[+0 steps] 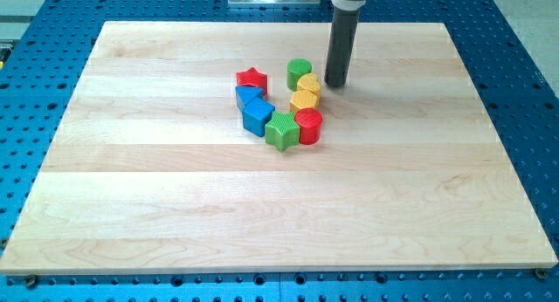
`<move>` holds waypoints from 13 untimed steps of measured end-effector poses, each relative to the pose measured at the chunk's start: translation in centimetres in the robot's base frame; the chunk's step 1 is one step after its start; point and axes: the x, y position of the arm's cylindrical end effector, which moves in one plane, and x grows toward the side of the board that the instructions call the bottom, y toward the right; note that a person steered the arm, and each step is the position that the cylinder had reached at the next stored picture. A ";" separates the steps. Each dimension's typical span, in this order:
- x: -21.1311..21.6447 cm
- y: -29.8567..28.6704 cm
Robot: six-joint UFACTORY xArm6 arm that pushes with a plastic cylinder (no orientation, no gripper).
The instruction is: Move the green circle to the top of the hexagon
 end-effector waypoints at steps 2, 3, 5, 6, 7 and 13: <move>0.2 -5.2; -0.6 -5.3; -0.6 -5.3; -0.6 -5.3; -0.8 -4.6; -0.3 -19.5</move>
